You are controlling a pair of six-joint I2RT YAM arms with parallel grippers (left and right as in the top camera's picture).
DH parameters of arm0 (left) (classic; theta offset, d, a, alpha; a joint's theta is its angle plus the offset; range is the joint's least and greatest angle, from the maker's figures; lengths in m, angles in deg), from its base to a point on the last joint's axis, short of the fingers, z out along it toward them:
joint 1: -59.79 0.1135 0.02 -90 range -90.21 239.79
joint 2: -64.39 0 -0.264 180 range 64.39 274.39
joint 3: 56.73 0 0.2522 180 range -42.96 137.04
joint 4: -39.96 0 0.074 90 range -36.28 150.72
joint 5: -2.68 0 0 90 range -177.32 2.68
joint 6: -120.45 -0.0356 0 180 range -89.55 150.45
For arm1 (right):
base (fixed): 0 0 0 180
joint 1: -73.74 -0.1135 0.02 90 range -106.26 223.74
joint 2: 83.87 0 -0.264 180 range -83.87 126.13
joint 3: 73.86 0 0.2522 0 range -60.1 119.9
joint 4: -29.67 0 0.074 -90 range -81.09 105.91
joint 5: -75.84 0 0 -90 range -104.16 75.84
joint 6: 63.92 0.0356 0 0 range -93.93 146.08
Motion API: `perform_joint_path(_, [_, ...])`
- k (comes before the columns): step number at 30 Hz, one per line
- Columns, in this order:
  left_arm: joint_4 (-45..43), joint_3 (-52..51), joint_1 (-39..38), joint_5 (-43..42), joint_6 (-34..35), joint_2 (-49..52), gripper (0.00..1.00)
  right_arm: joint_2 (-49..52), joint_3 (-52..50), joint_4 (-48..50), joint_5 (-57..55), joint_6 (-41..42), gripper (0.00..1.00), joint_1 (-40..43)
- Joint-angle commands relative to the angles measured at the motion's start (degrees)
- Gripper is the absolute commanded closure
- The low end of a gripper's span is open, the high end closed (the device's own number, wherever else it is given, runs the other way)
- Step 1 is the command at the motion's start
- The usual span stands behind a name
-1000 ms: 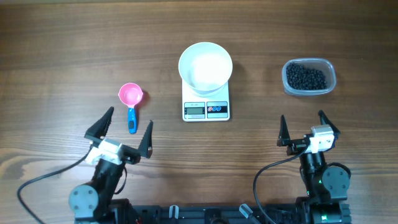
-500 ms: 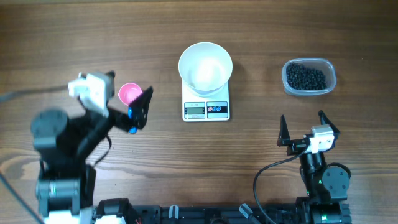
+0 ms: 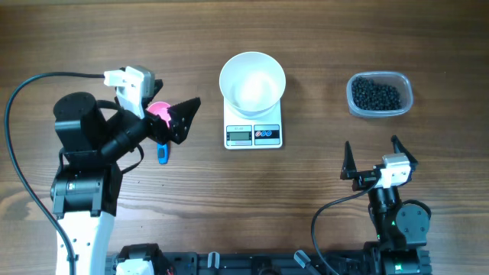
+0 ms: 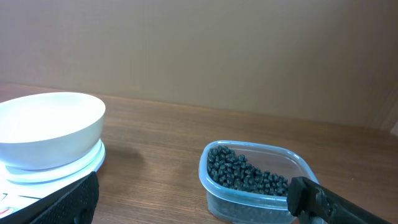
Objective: Scoop item into bowl and weigh 150g on scale
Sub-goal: 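Move the left gripper over the pink scoop's blue handle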
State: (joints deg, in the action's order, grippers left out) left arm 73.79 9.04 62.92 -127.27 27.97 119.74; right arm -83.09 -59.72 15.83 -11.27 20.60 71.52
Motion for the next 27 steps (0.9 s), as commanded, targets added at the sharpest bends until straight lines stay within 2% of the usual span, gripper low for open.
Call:
perform_joint_path(1, [-0.7, 0.94, 0.13, 1.01, 0.52, 0.07, 0.0, -0.57, -0.09, 0.11, -0.33, -0.52, 0.0, -0.2])
perform_joint_path(27, [0.83, 0.87, 0.13, 0.79, 1.68, 0.5, 0.0, -0.57, -0.09, 0.11, -0.31, -0.52, 0.0, -0.2])
